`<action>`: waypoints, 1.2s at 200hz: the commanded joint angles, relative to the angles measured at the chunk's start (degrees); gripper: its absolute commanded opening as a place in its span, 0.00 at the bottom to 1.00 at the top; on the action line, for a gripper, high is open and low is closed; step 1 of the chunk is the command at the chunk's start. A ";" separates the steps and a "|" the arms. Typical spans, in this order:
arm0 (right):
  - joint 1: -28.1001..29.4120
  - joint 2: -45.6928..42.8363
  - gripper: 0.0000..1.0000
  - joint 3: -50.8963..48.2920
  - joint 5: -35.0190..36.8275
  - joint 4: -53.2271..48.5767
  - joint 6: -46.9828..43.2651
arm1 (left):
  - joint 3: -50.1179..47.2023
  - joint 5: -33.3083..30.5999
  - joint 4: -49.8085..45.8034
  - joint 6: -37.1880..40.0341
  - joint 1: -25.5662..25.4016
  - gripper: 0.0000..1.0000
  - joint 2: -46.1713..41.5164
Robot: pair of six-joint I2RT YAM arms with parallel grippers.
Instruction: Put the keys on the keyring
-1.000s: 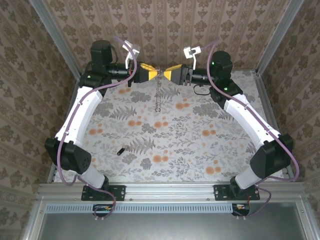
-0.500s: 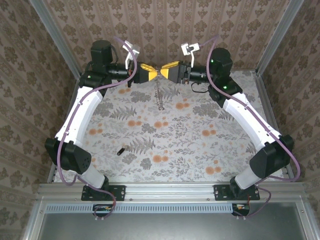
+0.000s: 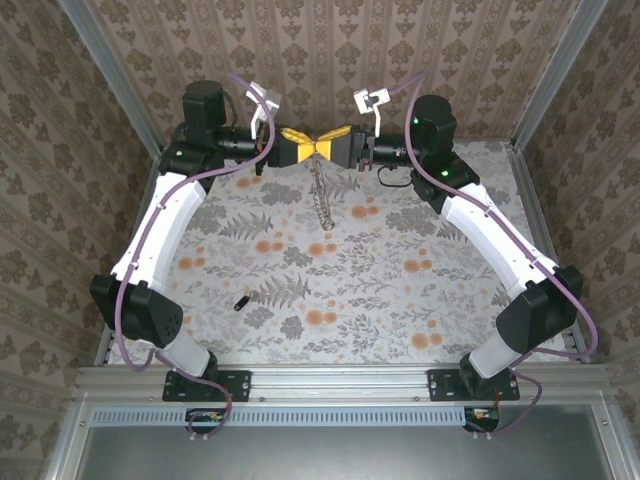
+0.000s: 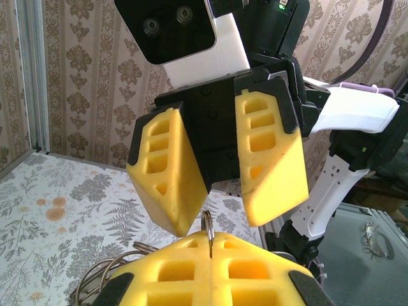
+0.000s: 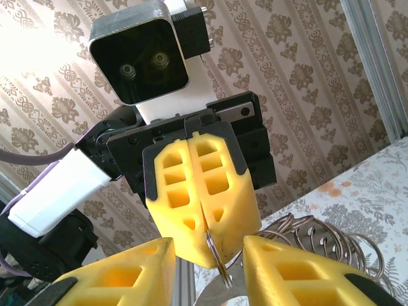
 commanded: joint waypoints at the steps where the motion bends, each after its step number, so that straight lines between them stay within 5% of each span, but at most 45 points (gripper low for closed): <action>1: 0.47 0.60 0.28 1.66 -1.00 -0.86 -1.37 | 1.96 2.28 -0.82 1.54 -0.22 0.00 -0.06; 31: 0.47 0.44 0.00 1.47 -1.06 -1.32 -2.26 | 1.95 2.17 -0.91 1.71 -0.22 0.00 0.04; 55: 0.45 -0.16 0.00 0.15 0.91 0.30 -2.97 | 2.06 0.14 -0.41 1.07 -0.25 0.00 -0.17; 83: 0.20 -0.97 0.00 -2.57 3.40 7.28 -1.14 | 0.01 -3.98 3.00 -1.48 0.83 0.30 -1.85; 121: -0.12 -1.96 0.00 -6.69 6.64 19.20 3.37 | -4.58 -6.63 10.54 -6.28 2.65 0.43 -5.57; 166: -0.26 -2.65 0.00 -11.55 11.01 36.82 10.27 | -8.80 -12.50 15.97 -10.24 3.90 0.41 -8.94; 240: 0.62 1.16 0.00 -13.52 20.59 57.60 20.22 | -10.05 -12.83 23.02 -16.27 1.28 0.33 -7.59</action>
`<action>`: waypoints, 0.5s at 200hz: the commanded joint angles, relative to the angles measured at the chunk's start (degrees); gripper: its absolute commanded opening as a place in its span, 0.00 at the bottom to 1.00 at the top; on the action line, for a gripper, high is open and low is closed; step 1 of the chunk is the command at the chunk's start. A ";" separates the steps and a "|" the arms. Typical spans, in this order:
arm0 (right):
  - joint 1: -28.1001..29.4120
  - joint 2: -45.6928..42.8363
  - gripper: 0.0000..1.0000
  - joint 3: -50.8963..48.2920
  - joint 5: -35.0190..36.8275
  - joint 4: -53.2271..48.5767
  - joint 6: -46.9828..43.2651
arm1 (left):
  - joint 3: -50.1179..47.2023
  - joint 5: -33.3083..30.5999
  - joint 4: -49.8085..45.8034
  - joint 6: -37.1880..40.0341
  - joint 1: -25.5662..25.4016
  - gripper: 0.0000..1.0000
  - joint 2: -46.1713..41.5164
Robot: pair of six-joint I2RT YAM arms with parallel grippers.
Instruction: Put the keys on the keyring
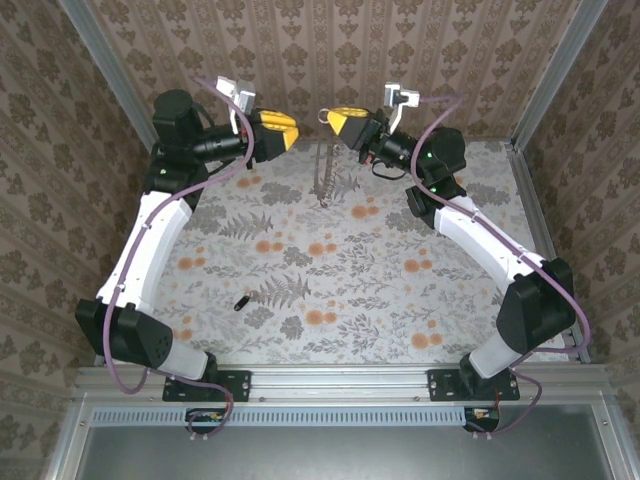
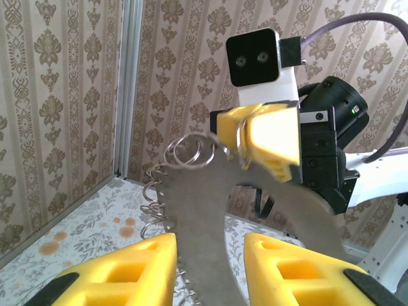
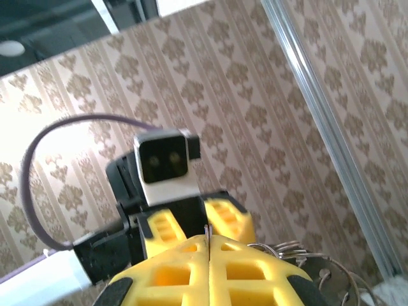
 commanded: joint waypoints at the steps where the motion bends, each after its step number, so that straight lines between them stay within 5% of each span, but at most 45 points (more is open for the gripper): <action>1: 0.62 1.23 0.00 -0.54 5.46 13.20 4.92 | -0.23 -0.63 4.10 -2.66 -1.55 0.33 0.51; 100: 3.08 6.80 0.00 -1.23 9.82 22.61 12.28 | 3.21 -2.88 8.12 -6.10 -5.52 0.33 5.10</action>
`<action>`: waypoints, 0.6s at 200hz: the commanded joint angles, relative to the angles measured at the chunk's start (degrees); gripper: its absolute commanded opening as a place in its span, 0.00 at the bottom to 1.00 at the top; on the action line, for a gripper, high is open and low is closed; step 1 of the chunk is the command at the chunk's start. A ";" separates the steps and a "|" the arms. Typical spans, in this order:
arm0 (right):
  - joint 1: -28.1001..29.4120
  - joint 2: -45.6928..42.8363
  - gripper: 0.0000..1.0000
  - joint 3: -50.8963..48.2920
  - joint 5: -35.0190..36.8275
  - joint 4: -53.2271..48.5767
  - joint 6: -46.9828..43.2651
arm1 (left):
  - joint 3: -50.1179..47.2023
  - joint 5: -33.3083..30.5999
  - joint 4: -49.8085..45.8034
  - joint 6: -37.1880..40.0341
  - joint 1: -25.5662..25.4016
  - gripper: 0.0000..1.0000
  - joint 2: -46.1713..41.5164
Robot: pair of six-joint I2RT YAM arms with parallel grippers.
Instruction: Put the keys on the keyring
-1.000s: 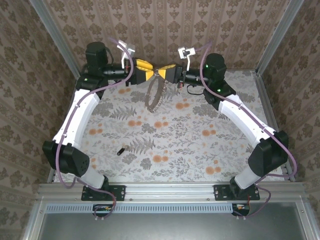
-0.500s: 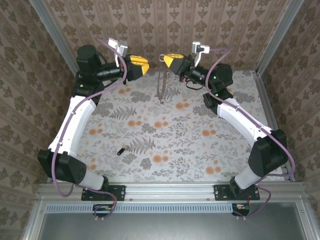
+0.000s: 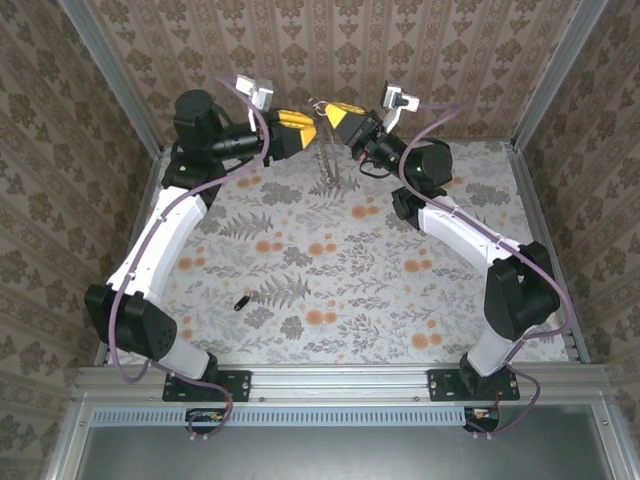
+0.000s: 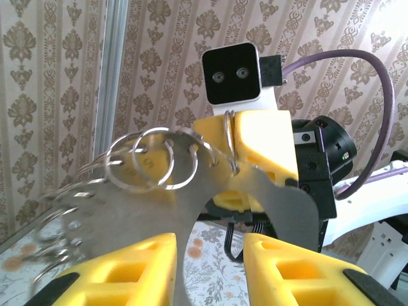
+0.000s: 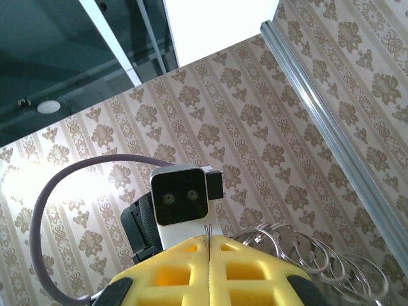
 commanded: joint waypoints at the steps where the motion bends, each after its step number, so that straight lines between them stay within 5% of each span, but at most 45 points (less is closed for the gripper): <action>1: 0.96 0.66 0.00 -0.22 2.83 6.53 2.66 | 2.82 -0.85 1.76 -0.78 -1.10 0.33 1.53; 120: 0.57 -1.00 0.00 -4.35 2.98 6.80 2.56 | 0.67 0.32 1.85 -0.73 -0.10 0.32 -1.55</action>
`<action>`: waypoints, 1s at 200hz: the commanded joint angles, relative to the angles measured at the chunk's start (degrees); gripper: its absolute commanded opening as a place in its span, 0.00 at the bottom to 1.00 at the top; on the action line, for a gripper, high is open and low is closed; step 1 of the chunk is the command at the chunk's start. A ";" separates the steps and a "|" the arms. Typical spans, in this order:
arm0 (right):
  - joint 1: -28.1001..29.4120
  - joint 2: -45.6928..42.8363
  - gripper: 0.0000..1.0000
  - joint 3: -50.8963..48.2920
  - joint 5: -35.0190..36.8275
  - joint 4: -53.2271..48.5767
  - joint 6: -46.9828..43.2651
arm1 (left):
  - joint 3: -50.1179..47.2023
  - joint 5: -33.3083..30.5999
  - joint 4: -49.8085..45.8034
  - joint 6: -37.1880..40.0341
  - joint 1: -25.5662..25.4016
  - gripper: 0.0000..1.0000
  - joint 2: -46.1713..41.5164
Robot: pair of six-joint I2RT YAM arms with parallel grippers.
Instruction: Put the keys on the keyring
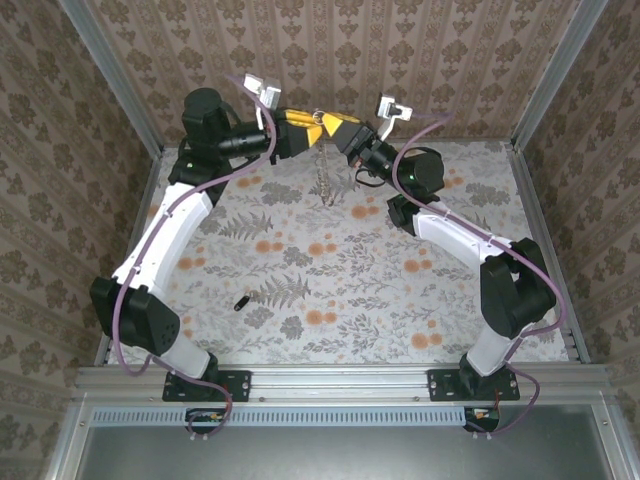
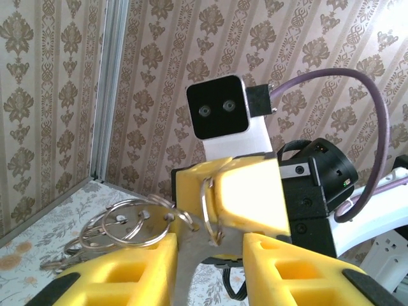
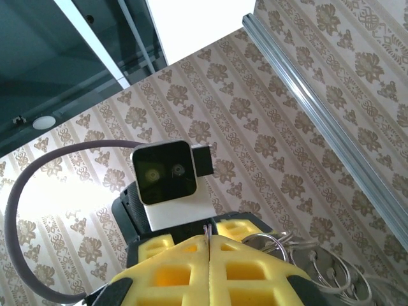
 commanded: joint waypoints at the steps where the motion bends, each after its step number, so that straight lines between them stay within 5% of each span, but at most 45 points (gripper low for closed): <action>1: -0.25 -1.97 0.00 -0.38 0.76 4.44 0.35 | -0.50 1.17 2.31 -0.75 0.71 0.32 -2.95; 200: -0.61 -2.55 0.00 -0.66 -0.72 4.22 1.58 | 0.72 2.47 8.81 -7.18 0.42 0.31 1.09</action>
